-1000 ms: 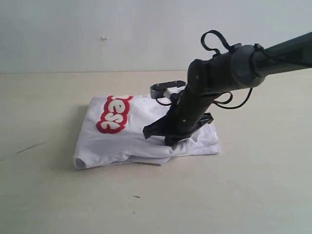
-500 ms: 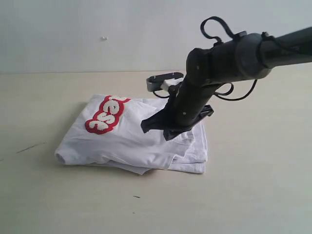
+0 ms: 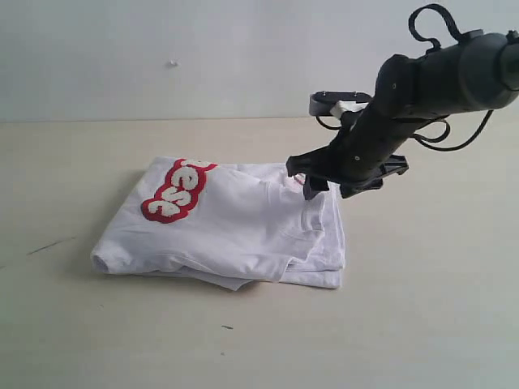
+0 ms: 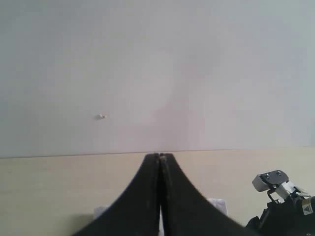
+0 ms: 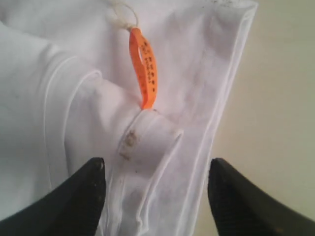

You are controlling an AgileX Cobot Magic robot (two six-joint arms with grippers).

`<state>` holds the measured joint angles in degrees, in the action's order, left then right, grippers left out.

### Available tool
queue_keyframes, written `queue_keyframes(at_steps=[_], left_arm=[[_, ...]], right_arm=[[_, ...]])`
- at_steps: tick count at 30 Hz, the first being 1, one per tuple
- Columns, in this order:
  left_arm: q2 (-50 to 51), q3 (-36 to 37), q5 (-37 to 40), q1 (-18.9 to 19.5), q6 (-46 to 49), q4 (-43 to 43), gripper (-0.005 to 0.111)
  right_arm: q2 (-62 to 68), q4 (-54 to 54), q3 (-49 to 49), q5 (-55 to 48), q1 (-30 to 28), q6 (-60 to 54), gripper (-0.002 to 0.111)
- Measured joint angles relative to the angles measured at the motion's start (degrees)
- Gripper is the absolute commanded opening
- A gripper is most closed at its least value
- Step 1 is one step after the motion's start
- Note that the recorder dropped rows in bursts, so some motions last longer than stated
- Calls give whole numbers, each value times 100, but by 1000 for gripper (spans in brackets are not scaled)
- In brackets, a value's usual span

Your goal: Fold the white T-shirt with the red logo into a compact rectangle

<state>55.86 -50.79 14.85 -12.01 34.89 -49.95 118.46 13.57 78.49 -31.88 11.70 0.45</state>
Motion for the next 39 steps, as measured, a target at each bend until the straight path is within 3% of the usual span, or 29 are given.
queue_keyframes(at_steps=[13,26,39], left_arm=[[0,8,-89,0,0,0,0],[0,8,-101,0,0,-28,0],[0,8,-123,0,0,-41,0]], right_arm=[[399,1649,109,504,-39,-1595,60],[734,1497,154,759,-39,-1631,60],[556,-125,345,551,-50,-575,60]])
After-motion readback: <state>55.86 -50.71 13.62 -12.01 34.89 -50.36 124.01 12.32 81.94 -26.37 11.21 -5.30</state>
